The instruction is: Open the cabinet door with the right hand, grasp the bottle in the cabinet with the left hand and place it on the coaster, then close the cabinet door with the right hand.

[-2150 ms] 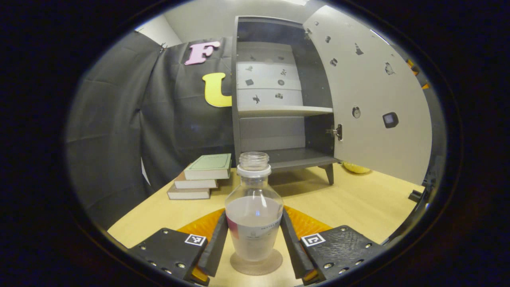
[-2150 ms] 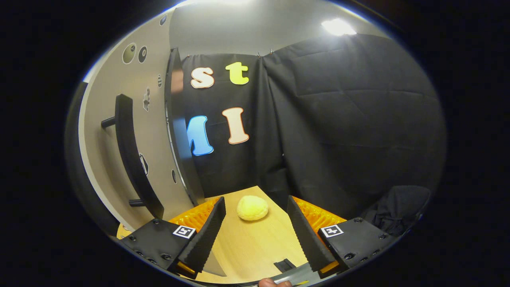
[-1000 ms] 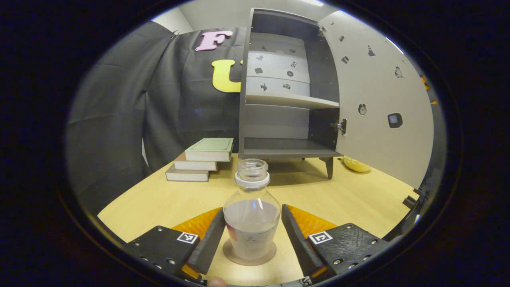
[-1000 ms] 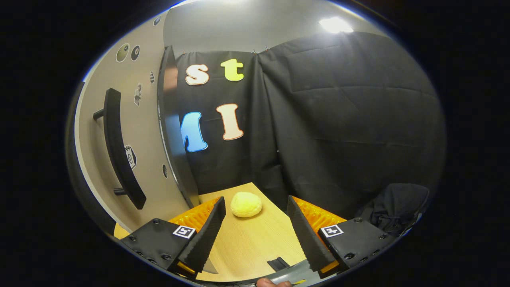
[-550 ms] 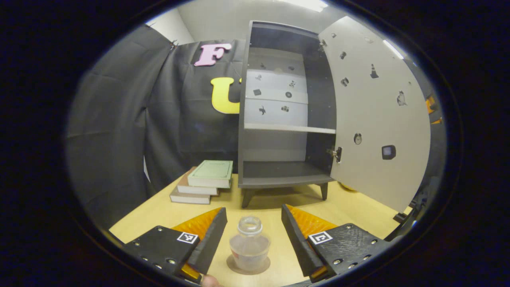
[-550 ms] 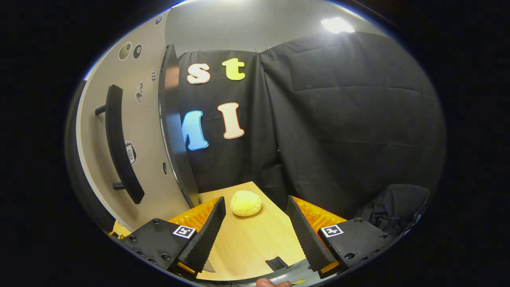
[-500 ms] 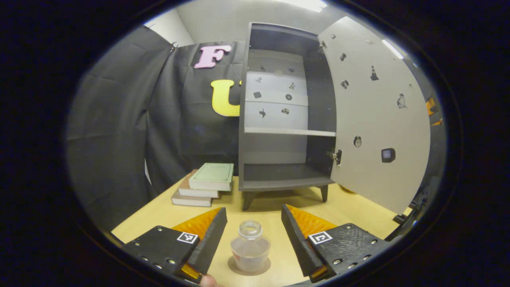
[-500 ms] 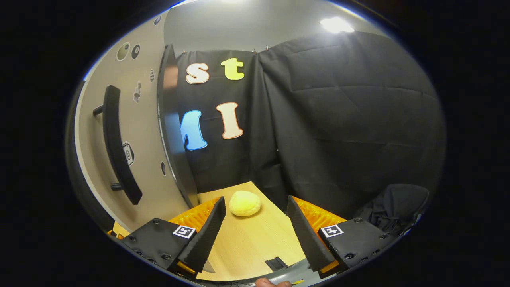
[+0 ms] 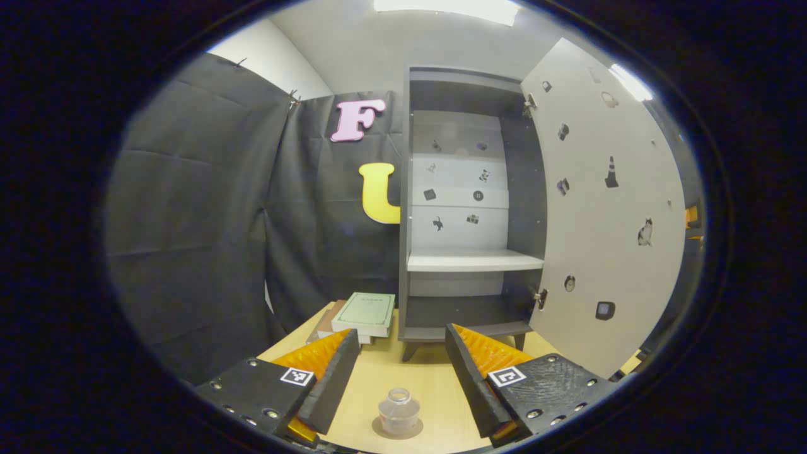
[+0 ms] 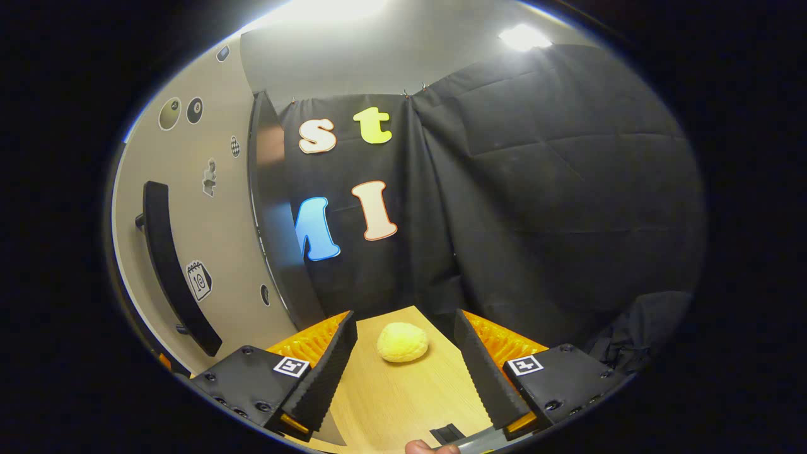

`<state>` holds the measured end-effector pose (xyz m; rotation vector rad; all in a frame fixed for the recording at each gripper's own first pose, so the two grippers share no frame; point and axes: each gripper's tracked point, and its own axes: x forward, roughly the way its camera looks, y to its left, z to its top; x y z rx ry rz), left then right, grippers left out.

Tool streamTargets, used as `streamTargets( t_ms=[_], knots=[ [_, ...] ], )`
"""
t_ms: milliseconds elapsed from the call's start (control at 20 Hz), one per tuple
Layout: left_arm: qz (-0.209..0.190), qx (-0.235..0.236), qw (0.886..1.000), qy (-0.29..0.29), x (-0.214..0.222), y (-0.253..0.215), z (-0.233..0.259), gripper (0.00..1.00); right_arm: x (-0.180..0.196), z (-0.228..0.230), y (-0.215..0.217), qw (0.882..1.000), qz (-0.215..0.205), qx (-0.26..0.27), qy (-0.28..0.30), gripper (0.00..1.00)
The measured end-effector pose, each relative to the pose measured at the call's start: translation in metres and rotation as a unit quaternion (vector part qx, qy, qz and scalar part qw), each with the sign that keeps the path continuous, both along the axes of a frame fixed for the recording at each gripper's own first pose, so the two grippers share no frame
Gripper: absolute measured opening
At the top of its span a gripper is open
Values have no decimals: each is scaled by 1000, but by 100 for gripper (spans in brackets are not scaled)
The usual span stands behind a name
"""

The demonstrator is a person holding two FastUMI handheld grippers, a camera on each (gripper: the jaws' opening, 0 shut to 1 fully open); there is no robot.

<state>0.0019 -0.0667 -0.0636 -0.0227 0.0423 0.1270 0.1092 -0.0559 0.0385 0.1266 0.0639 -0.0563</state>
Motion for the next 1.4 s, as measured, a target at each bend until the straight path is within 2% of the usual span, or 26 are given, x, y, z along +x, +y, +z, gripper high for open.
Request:
streamTargets(
  t_ms=[100,150,200,300,450,650,700,750,950,1050,1100,1300,1350,1400],
  knots=[
    [6,0,1000,-3,-10,-9,12,87,8,11,-3,1000,5,2,-15,93],
    [8,-1,1000,-6,-14,-12,18,87,10,14,-4,1000,11,3,-19,98],
    [10,-4,1000,-11,-19,-17,27,82,12,20,-4,1000,17,5,-26,98],
    [19,-8,1000,-15,-24,-23,39,84,18,29,-6,999,26,-1,-39,98],
    [39,-14,999,-1,-32,-27,47,82,22,37,-5,997,48,-27,-49,98],
    [49,-92,994,27,-45,-41,52,83,23,46,4,993,97,-45,-56,98],
    [55,-101,993,26,-48,-40,55,83,24,44,3,992,101,-49,-55,93],
    [61,-100,993,27,-53,-36,57,82,23,41,2,992,103,-49,-50,98],
    [68,-82,994,40,-61,-32,65,84,13,43,17,990,131,-34,-41,98],
    [63,-90,992,55,-62,-34,65,82,9,48,27,988,142,-47,-40,98],
    [54,-90,993,52,-61,-37,73,85,6,53,38,986,155,-49,-39,98],
    [9,-75,997,28,-48,-38,108,82,-10,68,87,981,189,-36,-35,98],
    [-1,-65,998,27,-42,-32,111,82,-13,73,93,981,187,-39,-39,98],
    [-9,-52,998,28,-38,-25,113,84,-13,76,90,984,170,-43,-44,93]
  ],
)
